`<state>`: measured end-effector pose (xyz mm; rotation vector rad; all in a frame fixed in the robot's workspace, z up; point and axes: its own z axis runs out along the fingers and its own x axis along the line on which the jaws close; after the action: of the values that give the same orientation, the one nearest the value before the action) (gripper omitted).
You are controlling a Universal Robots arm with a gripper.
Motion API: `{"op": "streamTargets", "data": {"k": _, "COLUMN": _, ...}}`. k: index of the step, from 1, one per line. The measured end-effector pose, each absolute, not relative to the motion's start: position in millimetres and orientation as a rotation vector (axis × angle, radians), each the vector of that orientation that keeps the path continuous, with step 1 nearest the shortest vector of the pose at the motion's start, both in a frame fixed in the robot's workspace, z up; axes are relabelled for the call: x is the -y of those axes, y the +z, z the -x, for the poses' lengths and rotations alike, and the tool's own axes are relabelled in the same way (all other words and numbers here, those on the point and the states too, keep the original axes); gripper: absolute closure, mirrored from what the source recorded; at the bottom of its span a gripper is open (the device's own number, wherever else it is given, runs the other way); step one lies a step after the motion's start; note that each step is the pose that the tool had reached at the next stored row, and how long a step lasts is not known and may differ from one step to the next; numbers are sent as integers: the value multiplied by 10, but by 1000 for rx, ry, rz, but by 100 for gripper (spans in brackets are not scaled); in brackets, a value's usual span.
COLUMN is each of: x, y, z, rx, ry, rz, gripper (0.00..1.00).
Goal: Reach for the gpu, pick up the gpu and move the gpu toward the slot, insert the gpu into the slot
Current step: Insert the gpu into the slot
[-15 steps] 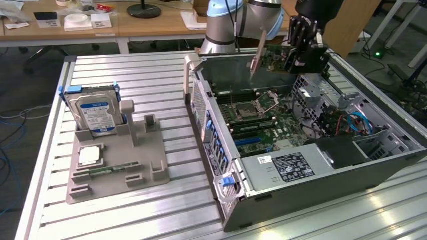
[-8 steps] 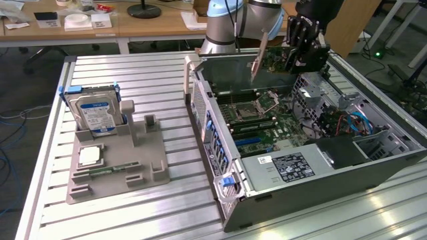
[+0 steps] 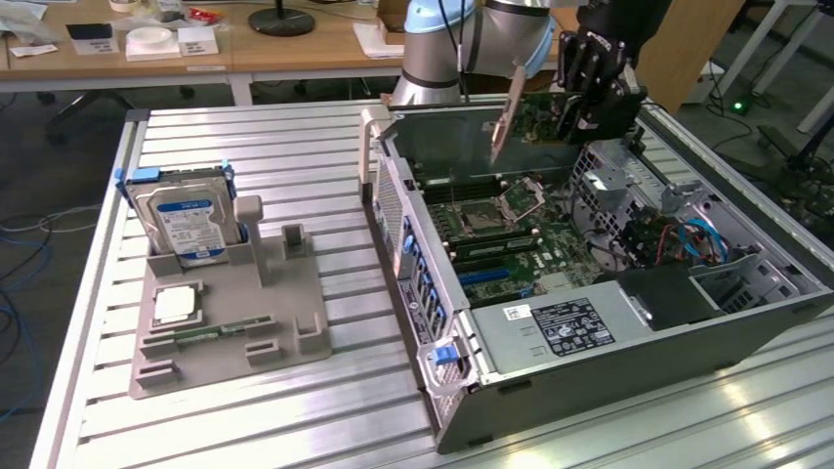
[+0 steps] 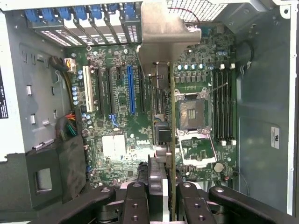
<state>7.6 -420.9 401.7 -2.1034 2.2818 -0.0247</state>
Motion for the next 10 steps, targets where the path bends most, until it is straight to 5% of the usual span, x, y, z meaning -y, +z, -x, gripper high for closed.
{"op": "streamTargets", "data": {"k": 10, "x": 4209, "y": 3945, "z": -77, "rx": -2283, "ry": -22, "rz": 2106, "gripper": 72}}
